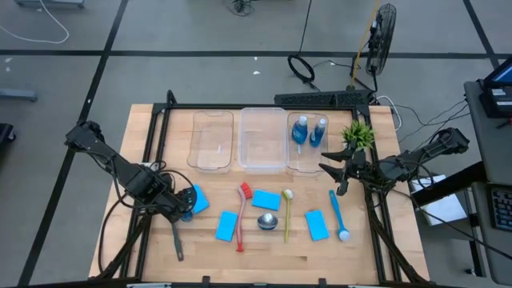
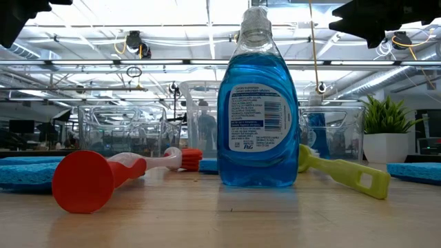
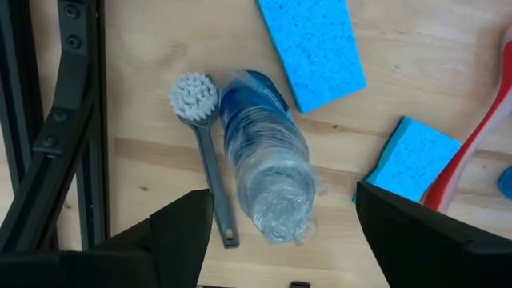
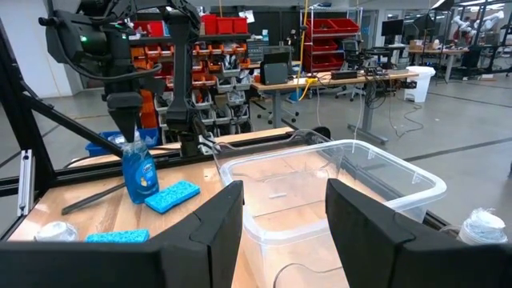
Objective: Pick & Place Kitchen Sink Supplies
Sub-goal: Put the dishwashing liquid into the right transparent bin
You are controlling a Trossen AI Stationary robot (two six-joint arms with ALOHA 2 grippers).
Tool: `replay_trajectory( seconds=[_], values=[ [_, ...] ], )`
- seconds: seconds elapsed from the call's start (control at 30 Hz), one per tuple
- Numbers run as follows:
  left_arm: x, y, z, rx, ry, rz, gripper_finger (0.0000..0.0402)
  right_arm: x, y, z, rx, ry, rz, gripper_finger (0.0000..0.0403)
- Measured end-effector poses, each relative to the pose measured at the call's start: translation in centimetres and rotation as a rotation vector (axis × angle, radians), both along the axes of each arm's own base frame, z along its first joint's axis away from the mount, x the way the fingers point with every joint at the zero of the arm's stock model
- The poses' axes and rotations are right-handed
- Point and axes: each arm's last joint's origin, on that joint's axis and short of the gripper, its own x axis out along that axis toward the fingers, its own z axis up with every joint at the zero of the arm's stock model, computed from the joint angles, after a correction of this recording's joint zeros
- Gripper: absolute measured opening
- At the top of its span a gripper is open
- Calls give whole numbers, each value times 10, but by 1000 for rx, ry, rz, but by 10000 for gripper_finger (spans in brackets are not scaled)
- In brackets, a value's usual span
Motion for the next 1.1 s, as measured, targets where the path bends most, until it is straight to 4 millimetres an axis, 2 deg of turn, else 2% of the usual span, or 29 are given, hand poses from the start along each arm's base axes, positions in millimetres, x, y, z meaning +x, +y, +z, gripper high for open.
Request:
replay_trajectory(
  seconds=[0.33, 0.67, 0.9, 1.0, 1.1],
  values=[
    [1, -1, 0, -8, -8, -1, 229, 0, 0, 0, 0, 0, 0, 167],
    [3, -2, -17, -23, -22, 11, 175, 0, 0, 0, 0, -1, 0, 167],
    [3, -3, -18, -27, -21, 23, 117, 0, 0, 0, 2, -4, 0, 167],
    [4, -3, -18, -32, -31, 24, 112, 0, 0, 0, 2, -4, 0, 167],
    [5, -4, -18, -38, -42, 24, 127, 0, 0, 0, 2, -4, 0, 167]
  ],
)
